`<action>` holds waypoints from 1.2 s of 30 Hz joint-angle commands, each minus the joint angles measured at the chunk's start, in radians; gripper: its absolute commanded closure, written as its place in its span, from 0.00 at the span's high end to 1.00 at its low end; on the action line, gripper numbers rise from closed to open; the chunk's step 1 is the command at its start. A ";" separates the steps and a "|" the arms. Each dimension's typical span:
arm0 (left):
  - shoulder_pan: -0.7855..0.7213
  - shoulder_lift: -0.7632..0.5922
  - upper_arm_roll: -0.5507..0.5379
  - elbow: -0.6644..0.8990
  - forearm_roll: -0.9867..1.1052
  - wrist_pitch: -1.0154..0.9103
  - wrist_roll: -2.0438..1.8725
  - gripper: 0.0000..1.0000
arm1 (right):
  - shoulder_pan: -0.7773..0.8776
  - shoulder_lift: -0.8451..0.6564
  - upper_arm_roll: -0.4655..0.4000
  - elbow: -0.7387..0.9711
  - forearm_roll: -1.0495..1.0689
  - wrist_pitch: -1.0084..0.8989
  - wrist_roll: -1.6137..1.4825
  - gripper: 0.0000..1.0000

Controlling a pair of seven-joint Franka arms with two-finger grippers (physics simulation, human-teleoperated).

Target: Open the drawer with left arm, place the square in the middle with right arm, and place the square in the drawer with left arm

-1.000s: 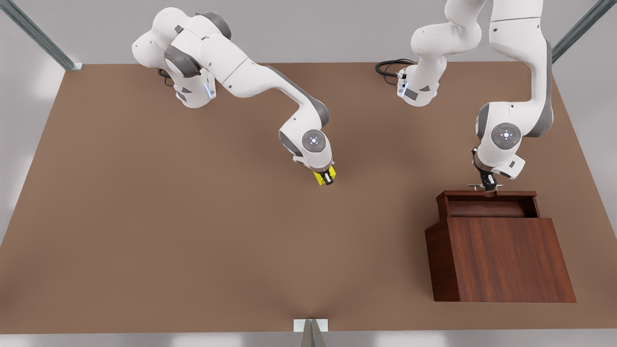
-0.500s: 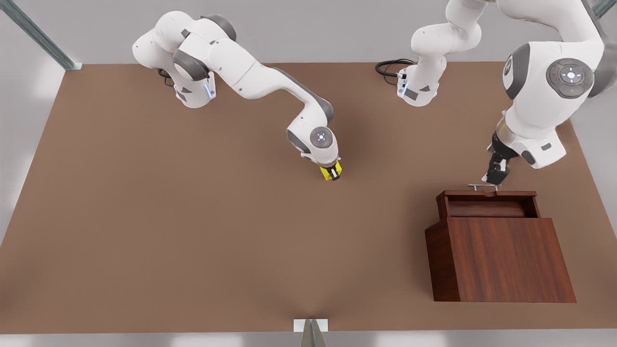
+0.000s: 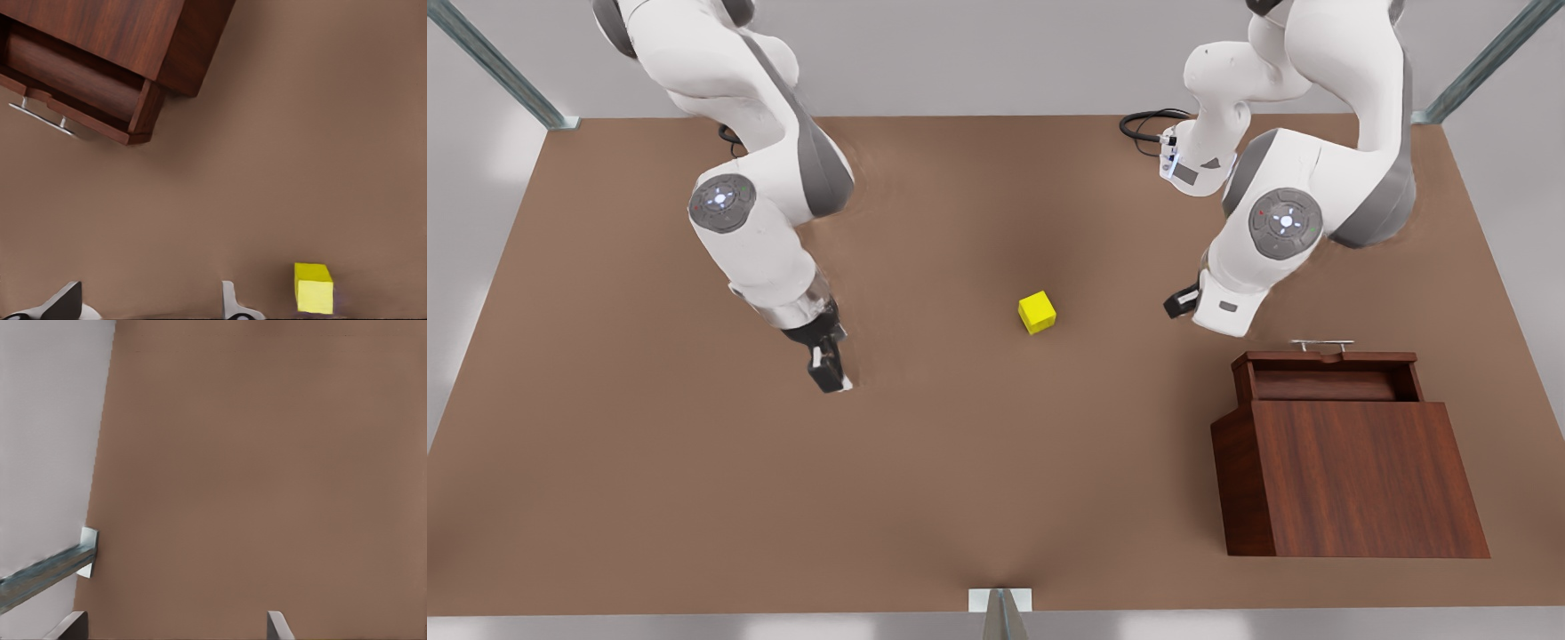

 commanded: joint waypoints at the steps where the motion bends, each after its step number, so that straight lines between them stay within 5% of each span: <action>1: -0.146 -0.010 -0.028 0.003 -0.009 -0.023 0.453 1.00 | -0.190 -0.140 0.034 -0.126 -0.020 -0.187 -1.289 1.00; 4: -0.290 0.181 -0.081 0.061 -0.007 0.368 0.399 1.00 | -0.262 -0.048 0.009 -0.051 -0.020 -0.213 -1.498 1.00; 7: -0.329 0.339 -0.086 0.152 0.168 0.404 0.445 1.00 | -0.224 0.042 -0.038 0.145 -0.017 -0.312 -1.510 1.00; 12: -0.298 0.309 -0.065 -0.014 0.134 0.560 0.795 1.00 | -0.224 0.049 -0.034 0.136 -0.014 -0.255 -1.497 1.00; 27: -0.301 0.269 -0.060 -0.360 0.165 0.825 1.006 1.00 | -0.230 0.065 -0.031 0.179 -0.003 -0.197 -1.469 1.00; 36: -0.306 0.273 -0.058 -0.435 0.232 0.851 1.169 1.00 | -0.224 0.062 -0.031 0.176 -0.014 -0.197 -1.426 1.00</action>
